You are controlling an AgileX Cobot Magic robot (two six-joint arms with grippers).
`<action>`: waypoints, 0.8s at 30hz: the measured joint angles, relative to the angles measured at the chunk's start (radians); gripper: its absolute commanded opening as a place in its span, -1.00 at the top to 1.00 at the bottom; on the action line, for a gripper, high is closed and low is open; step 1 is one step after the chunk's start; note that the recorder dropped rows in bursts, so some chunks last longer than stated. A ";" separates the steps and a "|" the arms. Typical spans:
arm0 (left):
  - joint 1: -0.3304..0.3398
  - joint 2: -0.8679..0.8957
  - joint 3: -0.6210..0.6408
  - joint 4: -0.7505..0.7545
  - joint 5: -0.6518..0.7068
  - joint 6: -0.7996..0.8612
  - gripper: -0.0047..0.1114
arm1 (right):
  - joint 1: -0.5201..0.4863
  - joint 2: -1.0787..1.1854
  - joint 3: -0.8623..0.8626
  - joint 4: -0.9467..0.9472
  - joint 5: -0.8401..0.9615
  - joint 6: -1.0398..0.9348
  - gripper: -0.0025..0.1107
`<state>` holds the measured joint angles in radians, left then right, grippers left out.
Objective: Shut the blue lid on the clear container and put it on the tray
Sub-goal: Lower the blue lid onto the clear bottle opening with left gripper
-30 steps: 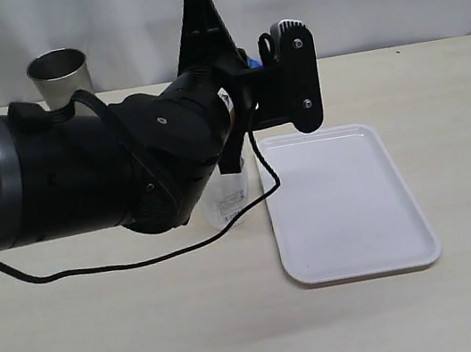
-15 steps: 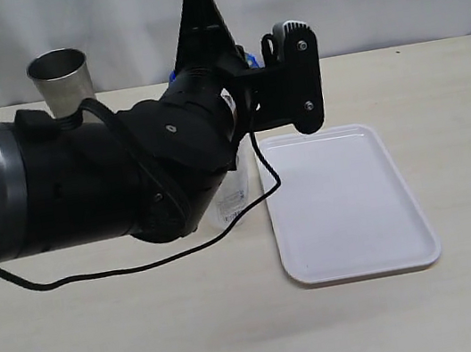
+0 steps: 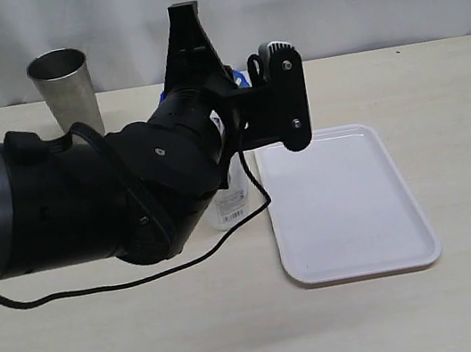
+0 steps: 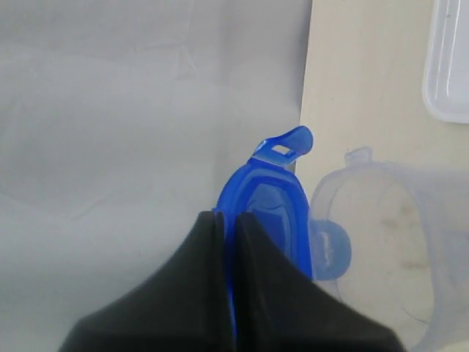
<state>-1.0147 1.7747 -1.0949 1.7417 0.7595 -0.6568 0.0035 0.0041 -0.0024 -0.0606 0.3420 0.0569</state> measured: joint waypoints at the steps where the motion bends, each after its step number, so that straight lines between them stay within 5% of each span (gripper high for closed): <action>1: 0.000 0.000 0.000 0.000 0.000 -0.004 0.92 | 0.000 0.000 0.000 0.000 0.000 0.000 0.87; 24: -0.056 0.000 0.000 0.000 0.043 -0.015 0.92 | 0.000 0.000 0.000 0.000 0.000 0.000 0.87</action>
<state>-1.0702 1.7747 -1.0949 1.7417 0.8024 -0.6714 0.0035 0.0041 -0.0024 -0.0606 0.3420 0.0569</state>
